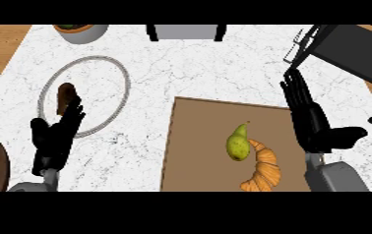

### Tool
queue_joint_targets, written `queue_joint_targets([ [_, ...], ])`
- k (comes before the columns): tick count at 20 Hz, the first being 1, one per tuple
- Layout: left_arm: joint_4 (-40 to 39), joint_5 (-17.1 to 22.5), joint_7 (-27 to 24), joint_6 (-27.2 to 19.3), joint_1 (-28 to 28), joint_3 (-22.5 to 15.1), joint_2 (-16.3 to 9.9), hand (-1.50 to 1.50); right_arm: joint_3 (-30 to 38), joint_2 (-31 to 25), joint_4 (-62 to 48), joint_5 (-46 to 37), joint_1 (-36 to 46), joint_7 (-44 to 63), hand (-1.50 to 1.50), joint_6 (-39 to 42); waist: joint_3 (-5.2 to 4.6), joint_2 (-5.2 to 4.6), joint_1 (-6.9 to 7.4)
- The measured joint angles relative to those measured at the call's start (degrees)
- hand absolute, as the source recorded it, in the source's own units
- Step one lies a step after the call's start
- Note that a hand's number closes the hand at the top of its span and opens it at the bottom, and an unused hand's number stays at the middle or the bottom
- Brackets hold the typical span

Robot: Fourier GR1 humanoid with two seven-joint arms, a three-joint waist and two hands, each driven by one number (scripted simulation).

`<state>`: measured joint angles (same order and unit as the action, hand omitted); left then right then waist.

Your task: Pick the croissant from the tray and place it in the tiered shelf

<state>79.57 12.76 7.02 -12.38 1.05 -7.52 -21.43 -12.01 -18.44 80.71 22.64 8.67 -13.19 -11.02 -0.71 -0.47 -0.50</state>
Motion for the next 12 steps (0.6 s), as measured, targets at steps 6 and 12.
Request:
queue_joint_targets([
  [6,2.22,-3.14,-4.11,0.77,3.94,-1.38,0.28,0.0,4.45,-3.32,5.64,-1.58,-6.72,5.02,-1.5,-7.98,0.43,0.8,-1.84],
  [12,4.06,-3.82,-5.42,0.86,5.66,-2.13,0.77,0.0,10.48,-3.08,1.56,-4.74,-13.45,4.53,-1.5,-20.3,0.44,0.62,-5.01],
])
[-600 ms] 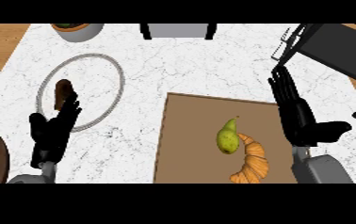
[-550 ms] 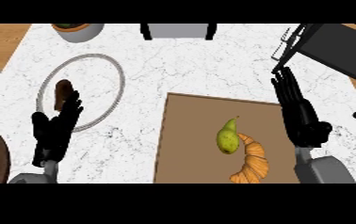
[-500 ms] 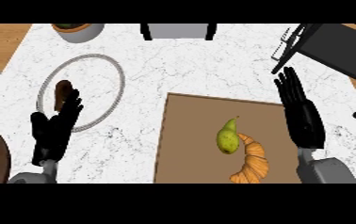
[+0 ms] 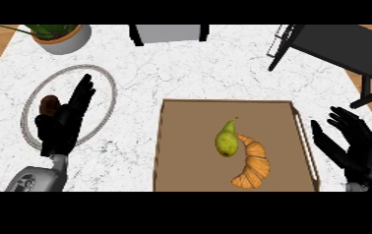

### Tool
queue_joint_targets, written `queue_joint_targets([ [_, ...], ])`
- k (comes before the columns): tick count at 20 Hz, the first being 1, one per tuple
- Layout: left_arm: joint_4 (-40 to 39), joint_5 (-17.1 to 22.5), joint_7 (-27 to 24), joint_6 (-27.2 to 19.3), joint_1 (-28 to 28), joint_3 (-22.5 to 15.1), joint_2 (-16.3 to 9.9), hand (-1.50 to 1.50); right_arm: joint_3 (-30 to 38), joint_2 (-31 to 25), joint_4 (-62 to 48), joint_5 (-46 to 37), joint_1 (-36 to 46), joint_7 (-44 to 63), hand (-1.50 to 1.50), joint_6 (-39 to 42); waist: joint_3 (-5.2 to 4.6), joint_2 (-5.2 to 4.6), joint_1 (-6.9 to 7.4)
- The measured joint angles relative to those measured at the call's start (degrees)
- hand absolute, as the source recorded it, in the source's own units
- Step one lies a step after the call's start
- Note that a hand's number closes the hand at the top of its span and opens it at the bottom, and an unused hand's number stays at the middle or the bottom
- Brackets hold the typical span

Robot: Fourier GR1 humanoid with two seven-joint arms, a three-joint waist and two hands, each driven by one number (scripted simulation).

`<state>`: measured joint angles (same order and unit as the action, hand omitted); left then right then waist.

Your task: Pick the croissant from the tray and place it in the tiered shelf

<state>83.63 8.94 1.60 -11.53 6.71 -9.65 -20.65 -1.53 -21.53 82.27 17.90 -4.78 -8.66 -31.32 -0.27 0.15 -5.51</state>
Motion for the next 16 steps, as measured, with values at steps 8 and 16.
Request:
queue_joint_targets([
  [8,-1.2,-2.54,-2.36,0.34,1.68,-2.79,2.85,0.0,4.88,12.04,9.33,-2.5,-14.96,-15.56,-1.5,-14.05,0.23,0.11,2.58],
  [16,-1.73,-4.42,-1.84,0.53,3.28,-4.27,5.01,0.0,-4.78,5.2,22.33,-9.65,-27.51,-7.96,-1.5,-10.19,0.14,-0.15,4.79],
])
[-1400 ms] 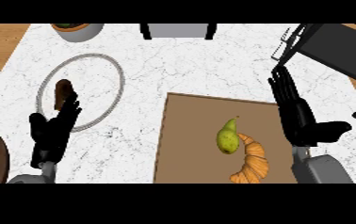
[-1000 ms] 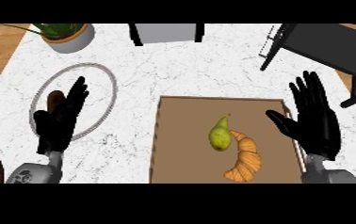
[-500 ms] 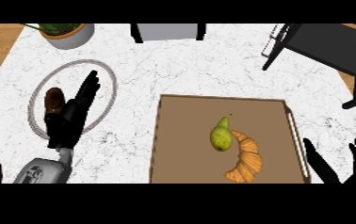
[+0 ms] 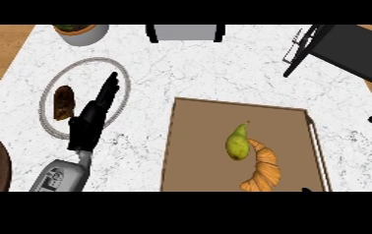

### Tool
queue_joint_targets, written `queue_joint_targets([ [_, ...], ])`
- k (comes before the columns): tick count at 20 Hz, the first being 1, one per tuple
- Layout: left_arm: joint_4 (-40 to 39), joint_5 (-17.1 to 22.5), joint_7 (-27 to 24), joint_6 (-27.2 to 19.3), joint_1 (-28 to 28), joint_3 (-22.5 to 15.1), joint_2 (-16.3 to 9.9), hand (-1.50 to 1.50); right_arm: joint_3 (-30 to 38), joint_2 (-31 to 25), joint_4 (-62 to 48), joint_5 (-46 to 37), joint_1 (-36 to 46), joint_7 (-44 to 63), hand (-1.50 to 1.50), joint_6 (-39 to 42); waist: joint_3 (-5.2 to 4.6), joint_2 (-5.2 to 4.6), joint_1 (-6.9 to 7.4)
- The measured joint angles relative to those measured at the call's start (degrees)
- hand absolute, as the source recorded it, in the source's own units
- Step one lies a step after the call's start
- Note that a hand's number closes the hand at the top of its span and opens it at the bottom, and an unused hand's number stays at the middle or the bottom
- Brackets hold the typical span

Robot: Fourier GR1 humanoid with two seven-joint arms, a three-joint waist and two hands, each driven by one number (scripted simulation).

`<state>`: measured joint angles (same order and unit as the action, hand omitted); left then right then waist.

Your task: Pick the croissant from the tray and place it in the tiered shelf

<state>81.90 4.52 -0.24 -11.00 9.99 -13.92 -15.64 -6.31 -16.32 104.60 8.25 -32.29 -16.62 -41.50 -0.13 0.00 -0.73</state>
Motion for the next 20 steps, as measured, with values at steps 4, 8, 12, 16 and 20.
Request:
queue_joint_targets([
  [4,0.11,-0.62,0.54,0.21,0.89,-0.23,0.49,0.0,-3.6,-6.79,8.75,-6.79,-3.33,12.23,-1.5,-1.85,-0.06,-0.16,0.64],
  [8,-0.19,-0.56,1.12,1.0,2.06,0.09,0.35,0.0,-6.8,-13.51,15.35,-14.14,-5.11,25.73,-1.5,-1.85,-0.2,-0.44,1.44],
  [12,0.07,-0.91,0.43,1.1,1.93,-0.28,0.83,0.0,-8.26,-21.36,19.61,-19.92,-6.58,38.04,-1.5,2.44,-0.3,-0.68,2.25],
  [16,-0.16,-1.23,1.17,1.15,3.0,-0.25,1.0,0.0,-8.93,-27.99,25.11,-25.76,-7.01,51.88,-1.5,7.47,-0.35,-0.78,2.41],
  [20,-0.6,-2.11,0.9,0.78,2.75,-0.91,1.91,0.0,-10.87,-30.73,29.99,-30.95,-2.61,66.35,-1.5,12.87,-0.29,-0.69,2.66],
])
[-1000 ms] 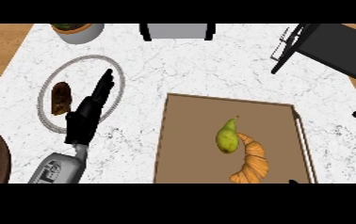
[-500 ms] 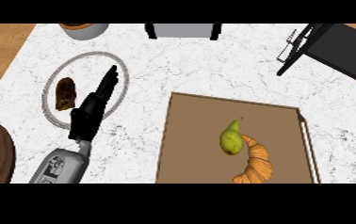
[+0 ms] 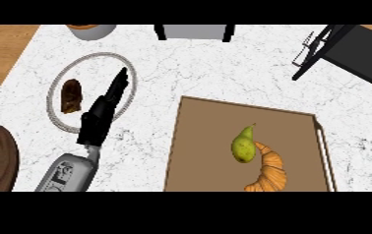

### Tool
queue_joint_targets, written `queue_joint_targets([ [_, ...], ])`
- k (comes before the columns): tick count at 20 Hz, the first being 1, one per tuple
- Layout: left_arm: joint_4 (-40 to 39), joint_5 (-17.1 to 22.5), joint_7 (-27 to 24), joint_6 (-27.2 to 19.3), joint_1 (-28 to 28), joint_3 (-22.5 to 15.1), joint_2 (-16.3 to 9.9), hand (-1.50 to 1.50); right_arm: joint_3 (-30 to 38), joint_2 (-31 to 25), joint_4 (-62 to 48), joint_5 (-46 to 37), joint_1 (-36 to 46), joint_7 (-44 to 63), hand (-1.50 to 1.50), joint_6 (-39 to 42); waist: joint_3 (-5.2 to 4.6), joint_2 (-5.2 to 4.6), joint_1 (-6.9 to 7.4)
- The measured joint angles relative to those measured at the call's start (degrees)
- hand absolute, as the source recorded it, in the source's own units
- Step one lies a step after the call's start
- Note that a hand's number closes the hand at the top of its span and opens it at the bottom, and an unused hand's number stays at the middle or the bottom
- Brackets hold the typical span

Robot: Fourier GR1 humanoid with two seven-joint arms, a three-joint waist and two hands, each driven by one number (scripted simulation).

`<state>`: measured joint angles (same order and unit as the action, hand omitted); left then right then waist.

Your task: Pick the croissant from the tray and place it in the tiered shelf

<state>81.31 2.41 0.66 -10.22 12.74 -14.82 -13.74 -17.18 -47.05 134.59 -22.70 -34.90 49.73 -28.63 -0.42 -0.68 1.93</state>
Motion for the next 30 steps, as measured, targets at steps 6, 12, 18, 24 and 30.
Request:
queue_joint_targets([
  [6,-1.08,0.25,0.44,0.7,0.85,1.28,0.07,0.0,-5.72,1.95,-0.22,-3.18,12.63,12.35,-1.5,6.22,0.12,0.26,-0.29],
  [12,-0.68,-0.07,-0.38,1.07,-0.74,1.91,0.23,0.0,-10.99,7.01,-2.34,-10.51,21.44,17.51,-1.5,10.23,0.21,0.56,-0.98],
  [18,0.15,-0.28,0.23,1.51,-1.34,2.53,0.11,0.0,-15.7,15.01,-3.78,-20.93,25.83,20.89,-1.5,14.2,0.24,0.69,-1.35],
  [24,0.46,0.12,0.72,2.61,-1.34,3.64,-0.03,0.0,-16.55,22.33,-6.99,-25.88,27.65,20.61,-1.5,17.12,0.3,0.7,-1.59],
  [30,0.05,-0.75,0.01,2.49,-1.57,4.02,0.56,0.0,-15.72,28.2,-10.53,-28.81,28.17,19.84,-1.5,19.97,0.32,0.68,-1.79],
])
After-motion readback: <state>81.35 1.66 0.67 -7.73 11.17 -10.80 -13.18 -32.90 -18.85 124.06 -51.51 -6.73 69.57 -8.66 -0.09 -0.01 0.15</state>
